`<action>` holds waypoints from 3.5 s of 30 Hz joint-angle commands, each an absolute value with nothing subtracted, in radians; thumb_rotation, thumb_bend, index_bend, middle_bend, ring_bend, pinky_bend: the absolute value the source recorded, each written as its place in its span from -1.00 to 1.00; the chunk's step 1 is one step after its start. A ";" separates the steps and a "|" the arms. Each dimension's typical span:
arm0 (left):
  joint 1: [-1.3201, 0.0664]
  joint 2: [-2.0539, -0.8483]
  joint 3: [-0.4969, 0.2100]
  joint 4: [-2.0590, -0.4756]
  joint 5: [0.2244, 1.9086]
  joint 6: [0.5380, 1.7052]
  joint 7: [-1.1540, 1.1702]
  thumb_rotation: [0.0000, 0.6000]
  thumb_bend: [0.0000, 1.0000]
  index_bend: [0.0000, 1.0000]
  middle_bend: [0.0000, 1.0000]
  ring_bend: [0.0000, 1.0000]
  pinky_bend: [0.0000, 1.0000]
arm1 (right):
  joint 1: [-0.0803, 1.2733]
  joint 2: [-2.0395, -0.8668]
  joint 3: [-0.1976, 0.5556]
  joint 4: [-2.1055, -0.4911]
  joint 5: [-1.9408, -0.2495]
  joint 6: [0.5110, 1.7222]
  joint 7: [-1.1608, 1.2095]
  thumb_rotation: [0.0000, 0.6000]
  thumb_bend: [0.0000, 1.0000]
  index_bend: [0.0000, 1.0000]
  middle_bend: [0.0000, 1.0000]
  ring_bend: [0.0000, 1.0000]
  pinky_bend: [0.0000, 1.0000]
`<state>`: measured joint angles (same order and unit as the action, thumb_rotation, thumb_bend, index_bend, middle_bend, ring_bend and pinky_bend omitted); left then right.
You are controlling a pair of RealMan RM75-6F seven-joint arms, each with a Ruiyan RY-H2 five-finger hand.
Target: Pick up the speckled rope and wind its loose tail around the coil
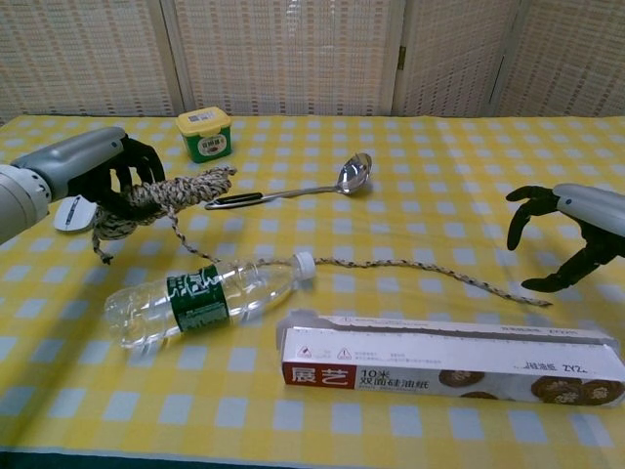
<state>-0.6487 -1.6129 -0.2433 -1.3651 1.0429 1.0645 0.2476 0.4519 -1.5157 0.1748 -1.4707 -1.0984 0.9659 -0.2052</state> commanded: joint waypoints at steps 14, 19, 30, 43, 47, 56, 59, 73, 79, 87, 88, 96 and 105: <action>-0.648 -1.625 -0.240 -1.344 1.044 1.057 0.238 1.00 -0.06 0.22 0.21 0.17 0.32 | 0.478 -1.591 0.147 -1.366 -1.079 0.944 -0.203 1.00 -0.36 0.11 -0.74 -0.86 -1.00; -0.647 -1.626 -0.239 -1.342 1.045 1.058 0.239 1.00 -0.06 0.22 0.21 0.16 0.30 | 0.485 -1.594 0.143 -1.362 -1.074 0.938 -0.214 1.00 -0.26 0.11 -0.74 -0.86 -1.00; -0.644 -1.630 -0.237 -1.330 1.047 1.056 0.234 1.00 -0.05 0.22 0.21 0.16 0.28 | 0.498 -1.594 0.136 -1.358 -1.044 0.929 -0.257 1.00 -0.19 0.11 -0.74 -0.86 -1.00; -0.642 -1.634 -0.237 -1.319 1.051 1.050 0.223 1.00 -0.05 0.22 0.21 0.15 0.28 | 0.505 -1.601 0.128 -1.351 -1.021 0.927 -0.281 1.00 -0.05 0.11 -0.73 -0.86 -1.00; -0.641 -1.633 -0.240 -1.320 1.053 1.048 0.210 1.00 -0.05 0.22 0.21 0.15 0.28 | 0.506 -1.604 0.129 -1.347 -1.018 0.931 -0.284 1.00 0.04 0.14 -0.70 -0.86 -1.00; -0.630 -1.584 -0.262 -1.393 1.097 1.048 0.102 1.00 -0.03 0.22 0.21 0.15 0.28 | 0.504 -1.587 0.144 -1.371 -1.039 0.971 -0.276 1.00 0.15 0.20 -0.66 -0.83 -1.00; -0.629 -1.572 -0.262 -1.410 1.109 1.055 0.099 1.00 -0.03 0.22 0.21 0.15 0.28 | 0.502 -1.582 0.143 -1.375 -1.037 0.974 -0.276 1.00 0.16 0.20 -0.65 -0.83 -1.00; -0.627 -1.544 -0.254 -1.476 1.179 1.066 0.030 1.00 -0.03 0.22 0.21 0.15 0.28 | 0.503 -1.528 0.191 -1.445 -1.076 1.002 -0.192 1.00 0.17 0.22 -0.64 -0.81 -1.00; -0.641 -1.511 -0.234 -1.562 1.280 1.070 -0.011 1.00 -0.03 0.22 0.21 0.15 0.27 | 0.563 -1.515 0.262 -1.499 -1.063 0.965 -0.162 1.00 0.17 0.22 -0.63 -0.79 -1.00; -0.704 -1.519 -0.235 -1.670 1.291 1.031 0.119 1.00 -0.03 0.22 0.21 0.15 0.26 | 0.691 -1.522 0.379 -1.599 -1.023 0.940 -0.200 1.00 0.20 0.22 -0.63 -0.77 -1.00; -0.715 -1.523 -0.240 -1.678 1.274 1.020 0.144 1.00 -0.03 0.22 0.21 0.15 0.26 | 0.704 -1.524 0.389 -1.612 -1.016 0.942 -0.210 1.00 0.20 0.22 -0.63 -0.77 -1.00; -0.820 -1.582 -0.302 -1.711 1.055 0.949 0.325 1.00 -0.03 0.22 0.21 0.15 0.24 | 0.790 -1.529 0.444 -1.710 -0.952 0.980 -0.289 1.00 0.20 0.23 -0.63 -0.77 -1.00; -0.924 -1.635 -0.384 -1.711 0.782 0.954 0.420 1.00 -0.03 0.22 0.21 0.15 0.24 | 0.814 -1.499 0.452 -1.828 -0.956 1.041 -0.316 1.00 0.20 0.23 -0.62 -0.77 -1.00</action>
<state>-0.8856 -1.6131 -0.3489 -1.7090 0.8588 0.9524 0.3902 0.8134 -1.5090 0.4509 -1.8087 -0.9486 1.0265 -0.3141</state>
